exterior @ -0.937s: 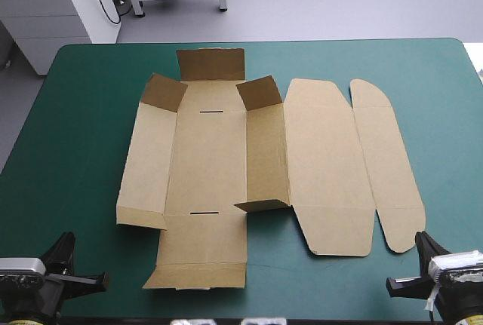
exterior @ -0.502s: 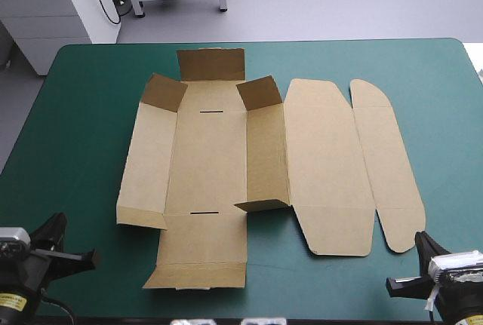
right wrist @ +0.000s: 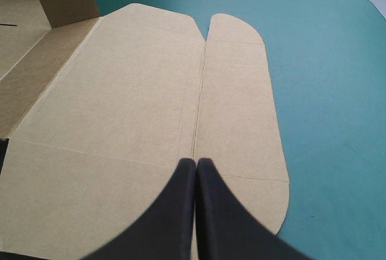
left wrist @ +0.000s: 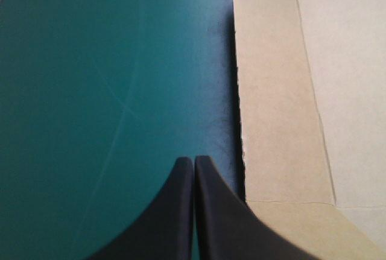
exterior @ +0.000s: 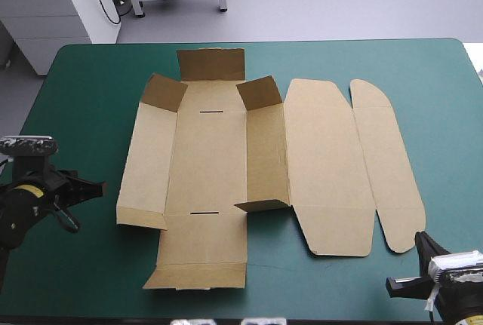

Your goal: Fold the box

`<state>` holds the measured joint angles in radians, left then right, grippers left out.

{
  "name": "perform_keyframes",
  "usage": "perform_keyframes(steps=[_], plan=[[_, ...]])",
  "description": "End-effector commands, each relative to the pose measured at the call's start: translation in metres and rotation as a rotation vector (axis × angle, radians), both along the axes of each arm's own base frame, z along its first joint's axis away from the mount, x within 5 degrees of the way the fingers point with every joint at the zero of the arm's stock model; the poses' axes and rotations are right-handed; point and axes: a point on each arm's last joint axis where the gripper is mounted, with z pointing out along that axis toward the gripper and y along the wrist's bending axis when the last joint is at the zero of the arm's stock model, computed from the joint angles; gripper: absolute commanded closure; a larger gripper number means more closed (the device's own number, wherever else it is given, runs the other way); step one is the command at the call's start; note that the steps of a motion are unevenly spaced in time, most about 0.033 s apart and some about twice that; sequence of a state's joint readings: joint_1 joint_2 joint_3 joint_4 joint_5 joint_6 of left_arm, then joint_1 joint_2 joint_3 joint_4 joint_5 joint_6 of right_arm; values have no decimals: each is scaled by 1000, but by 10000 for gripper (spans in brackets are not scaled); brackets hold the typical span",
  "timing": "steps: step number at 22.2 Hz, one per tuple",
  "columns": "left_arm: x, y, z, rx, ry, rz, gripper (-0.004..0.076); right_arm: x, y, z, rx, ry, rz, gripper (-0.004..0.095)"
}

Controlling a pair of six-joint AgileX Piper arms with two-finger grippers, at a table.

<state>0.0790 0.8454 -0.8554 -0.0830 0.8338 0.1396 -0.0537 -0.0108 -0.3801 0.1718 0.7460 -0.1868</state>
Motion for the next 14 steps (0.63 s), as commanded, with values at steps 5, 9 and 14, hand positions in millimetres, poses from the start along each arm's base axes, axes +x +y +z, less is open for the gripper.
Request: perform_keyframes(steps=[5,9,14], plan=[[64,6,-19,-34,180,-27,706,0,0,16,3,-92,-4,922],[99,21,-27,-304,298,-143,707,0,0,16,3,-92,-4,922],[128,52,-39,-514,465,-171,710,0,0,16,3,-92,-4,922]])
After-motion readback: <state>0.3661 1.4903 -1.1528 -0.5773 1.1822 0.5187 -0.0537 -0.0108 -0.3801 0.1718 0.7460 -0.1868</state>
